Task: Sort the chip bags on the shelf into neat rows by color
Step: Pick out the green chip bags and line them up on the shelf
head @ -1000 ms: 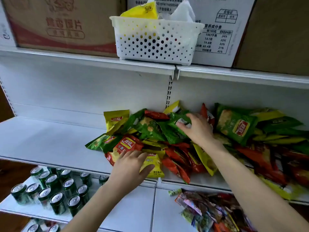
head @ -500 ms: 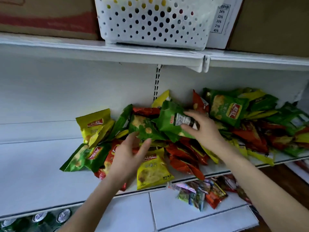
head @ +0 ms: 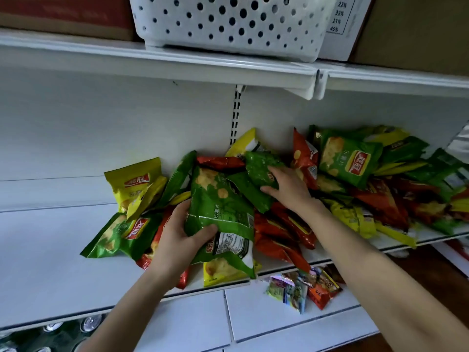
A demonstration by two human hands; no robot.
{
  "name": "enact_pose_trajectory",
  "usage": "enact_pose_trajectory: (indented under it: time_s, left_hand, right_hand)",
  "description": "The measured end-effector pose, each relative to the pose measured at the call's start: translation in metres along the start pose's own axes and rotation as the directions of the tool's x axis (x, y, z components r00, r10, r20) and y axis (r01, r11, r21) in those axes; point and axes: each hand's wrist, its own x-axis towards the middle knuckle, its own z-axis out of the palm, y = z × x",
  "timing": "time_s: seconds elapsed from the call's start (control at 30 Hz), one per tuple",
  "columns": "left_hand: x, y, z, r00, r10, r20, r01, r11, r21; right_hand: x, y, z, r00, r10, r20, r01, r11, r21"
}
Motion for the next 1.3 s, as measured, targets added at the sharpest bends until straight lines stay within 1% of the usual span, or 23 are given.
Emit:
enact_pose_trajectory:
  time_s: [0.03, 0.13, 0.23, 0.33, 0.4, 0.43, 0.5, 0.53, 0.57, 0.63, 0.73, 0.83, 0.9, 0.97, 1.0, 1.03, 1.07, 1.1, 1.17, 1.2, 1.23, 1.27, 1.3]
  left_hand:
    - [0.0, 0.0, -0.002, 1.0, -0.003, 0.004, 0.003, 1.0, 0.006]
    - [0.0, 0.001, -0.005, 0.999, -0.035, 0.019, 0.034, 0.999, 0.017]
    - [0.001, 0.002, -0.005, 1.0, -0.028, -0.009, 0.028, 0.999, -0.017]
    - [0.0, 0.006, 0.0, 0.996, -0.017, -0.087, 0.005, 0.991, -0.131]
    - [-0.001, 0.01, 0.005, 0.991, -0.045, -0.122, 0.012, 0.965, -0.261]
    - [-0.001, 0.012, 0.008, 0.99, -0.072, -0.121, 0.028, 0.943, -0.331]
    - [-0.004, 0.015, 0.016, 0.987, -0.139, -0.08, 0.089, 0.891, -0.446]
    - [-0.006, 0.014, 0.02, 0.985, -0.162, -0.054, 0.117, 0.873, -0.473]
    - [-0.008, 0.013, 0.022, 0.984, -0.174, -0.033, 0.138, 0.87, -0.474]
    - [-0.012, 0.011, 0.02, 0.983, -0.181, -0.019, 0.155, 0.887, -0.435]
    - [-0.016, 0.006, 0.011, 0.981, -0.184, -0.061, 0.144, 0.902, -0.407]
    - [-0.02, -0.002, -0.002, 0.969, -0.196, -0.154, 0.12, 0.909, -0.399]
    - [-0.023, -0.006, -0.01, 0.961, -0.168, -0.218, 0.072, 0.918, -0.39]
    - [-0.028, -0.008, -0.02, 0.95, -0.138, -0.279, 0.023, 0.924, -0.381]
    - [-0.031, -0.009, -0.025, 0.945, -0.132, -0.301, 0.01, 0.928, -0.374]
    - [-0.034, -0.01, -0.03, 0.941, -0.128, -0.313, 0.005, 0.931, -0.366]
    - [-0.038, -0.011, -0.034, 0.939, -0.124, -0.32, 0.002, 0.934, -0.358]
    - [-0.042, -0.012, -0.038, 0.938, -0.121, -0.324, -0.001, 0.936, -0.352]
    - [-0.049, -0.015, -0.044, 0.934, -0.115, -0.338, -0.004, 0.943, -0.332]
    - [-0.052, -0.016, -0.046, 0.93, -0.111, -0.352, -0.008, 0.947, -0.321]
    - [-0.055, -0.017, -0.049, 0.924, -0.106, -0.368, -0.017, 0.949, -0.316]
    - [-0.058, -0.017, -0.051, 0.916, -0.105, -0.386, -0.024, 0.949, -0.315]
    - [-0.06, -0.017, -0.054, 0.908, -0.106, -0.405, -0.029, 0.949, -0.313]
  right_hand:
    - [0.005, 0.001, 0.007, 1.0, -0.015, -0.016, 0.015, 1.0, 0.009]
    - [0.006, 0.003, 0.014, 0.983, -0.104, -0.151, 0.117, 0.99, 0.078]
    - [-0.005, 0.002, -0.005, 0.946, -0.078, -0.314, 0.149, 0.966, 0.209]
    - [-0.032, -0.015, -0.038, 0.861, -0.038, -0.508, 0.225, 0.923, 0.312]
    - [-0.058, -0.032, -0.051, 0.836, -0.028, -0.548, 0.28, 0.88, 0.383]
    - [-0.073, -0.043, -0.05, 0.855, -0.055, -0.516, 0.312, 0.85, 0.425]
    - [-0.101, -0.064, -0.037, 0.914, -0.184, -0.362, 0.361, 0.778, 0.515]
    - [-0.111, -0.072, -0.027, 0.922, -0.258, -0.289, 0.378, 0.759, 0.531]
    - [-0.118, -0.078, -0.016, 0.913, -0.328, -0.241, 0.407, 0.75, 0.522]
    - [-0.125, -0.083, 0.003, 0.874, -0.435, -0.215, 0.484, 0.74, 0.468]
    - [-0.126, -0.087, 0.012, 0.85, -0.489, -0.195, 0.514, 0.693, 0.506]
    - [-0.128, -0.096, 0.019, 0.818, -0.54, -0.197, 0.544, 0.615, 0.571]
    - [-0.126, -0.103, 0.02, 0.826, -0.528, -0.198, 0.516, 0.566, 0.643]
    - [-0.117, -0.106, 0.019, 0.852, -0.458, -0.253, 0.491, 0.532, 0.69]
    - [-0.107, -0.107, 0.018, 0.86, -0.411, -0.303, 0.498, 0.542, 0.677]
    - [-0.094, -0.108, 0.017, 0.866, -0.368, -0.338, 0.498, 0.585, 0.64]
    - [-0.079, -0.107, 0.017, 0.881, -0.337, -0.333, 0.473, 0.663, 0.58]
    - [-0.064, -0.106, 0.018, 0.907, -0.322, -0.271, 0.418, 0.761, 0.495]
    - [-0.037, -0.104, 0.024, 0.947, -0.322, -0.018, 0.314, 0.91, 0.272]
    - [-0.027, -0.103, 0.03, 0.941, -0.327, 0.088, 0.311, 0.938, 0.156]
    - [-0.022, -0.102, 0.036, 0.93, -0.336, 0.152, 0.329, 0.942, 0.069]
    - [-0.018, -0.1, 0.041, 0.922, -0.349, 0.168, 0.347, 0.937, 0.042]
    - [-0.017, -0.1, 0.043, 0.922, -0.363, 0.136, 0.358, 0.932, 0.064]
